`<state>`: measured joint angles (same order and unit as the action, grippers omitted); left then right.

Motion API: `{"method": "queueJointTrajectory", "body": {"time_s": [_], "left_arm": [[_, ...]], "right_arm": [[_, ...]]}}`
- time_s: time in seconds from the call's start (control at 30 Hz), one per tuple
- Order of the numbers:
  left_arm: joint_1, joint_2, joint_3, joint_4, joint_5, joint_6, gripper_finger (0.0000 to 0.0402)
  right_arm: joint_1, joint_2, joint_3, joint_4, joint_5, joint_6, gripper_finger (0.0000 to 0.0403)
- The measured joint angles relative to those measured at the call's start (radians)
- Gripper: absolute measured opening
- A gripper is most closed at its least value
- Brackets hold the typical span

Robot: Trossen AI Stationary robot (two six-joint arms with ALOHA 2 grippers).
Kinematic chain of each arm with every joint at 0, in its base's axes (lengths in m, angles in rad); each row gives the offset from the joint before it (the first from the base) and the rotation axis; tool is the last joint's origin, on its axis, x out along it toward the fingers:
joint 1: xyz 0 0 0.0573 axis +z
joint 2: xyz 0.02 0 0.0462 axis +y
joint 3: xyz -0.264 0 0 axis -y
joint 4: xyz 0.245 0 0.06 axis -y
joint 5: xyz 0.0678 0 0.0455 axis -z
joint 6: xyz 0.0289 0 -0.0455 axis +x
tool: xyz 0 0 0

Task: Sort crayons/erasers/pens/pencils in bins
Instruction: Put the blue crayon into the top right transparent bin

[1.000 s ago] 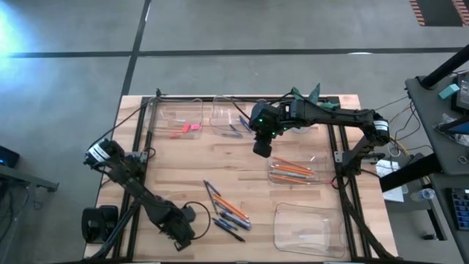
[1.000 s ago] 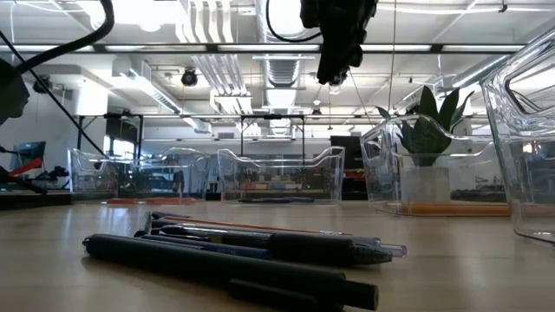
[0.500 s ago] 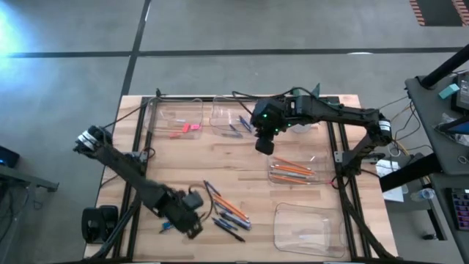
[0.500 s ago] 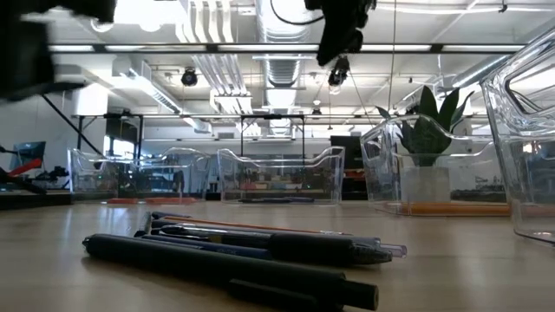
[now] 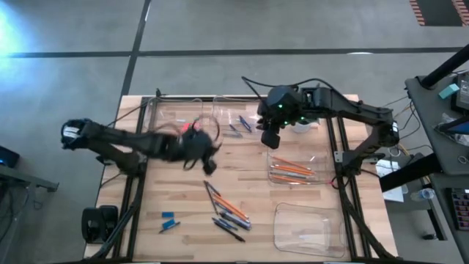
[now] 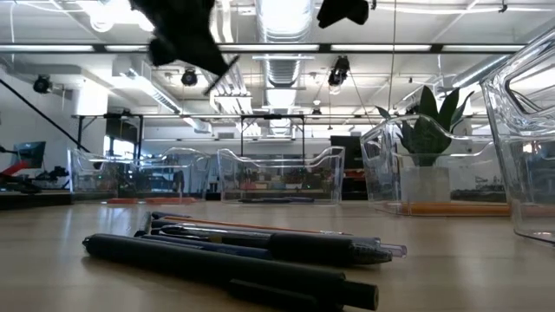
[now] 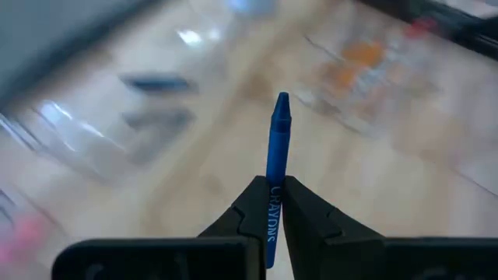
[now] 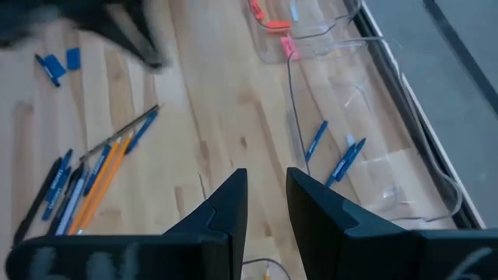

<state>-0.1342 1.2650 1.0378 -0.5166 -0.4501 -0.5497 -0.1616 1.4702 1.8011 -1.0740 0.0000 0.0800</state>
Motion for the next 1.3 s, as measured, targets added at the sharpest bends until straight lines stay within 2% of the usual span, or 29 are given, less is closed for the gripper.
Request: {"method": "queueJointTrajectory", "body": {"time_s": [0.1, 0.2, 0.3, 0.43, 0.73, 0.9, 1.1, 1.3], "left_arm": [[0.154, 0.028, 0.0, 0.126, 0.045, 0.18, 0.001], [0.309, 0.081, 0.0, 0.281, 0.144, 0.292, 0.001], [0.441, 0.157, 0.008, 0.366, 0.25, 0.343, 0.001], [0.55, 0.284, 0.016, 0.382, 0.314, 0.334, 0.001], [0.607, 0.483, 0.098, 0.379, 0.341, 0.298, 0.001], [0.606, 0.563, 0.165, 0.343, 0.411, 0.297, 0.001], [0.604, 0.597, 0.204, 0.319, 0.41, 0.298, 0.001], [0.604, 0.6, 0.211, 0.278, 0.411, 0.309, 0.0014]], "right_arm": [[0.0, -0.018, -0.009, -0.001, 0.001, 0.02, 0.0082], [0.0, -0.03, -0.024, -0.001, 0.004, 0.039, 0.0082], [0.0, -0.031, -0.038, 0.0, 0.006, 0.067, 0.0082], [0.0, -0.021, -0.05, 0.0, 0.05, 0.089, 0.0082], [-0.009, 0.029, -0.052, 0.002, 0.081, -0.005, 0.0082], [-0.019, 0.048, -0.052, 0.002, 0.082, -0.079, 0.0082], [-0.047, 0.056, -0.052, 0.003, 0.082, -0.145, 0.0082], [-0.08, 0.057, -0.052, 0.004, 0.082, -0.145, 0.0082]]}}
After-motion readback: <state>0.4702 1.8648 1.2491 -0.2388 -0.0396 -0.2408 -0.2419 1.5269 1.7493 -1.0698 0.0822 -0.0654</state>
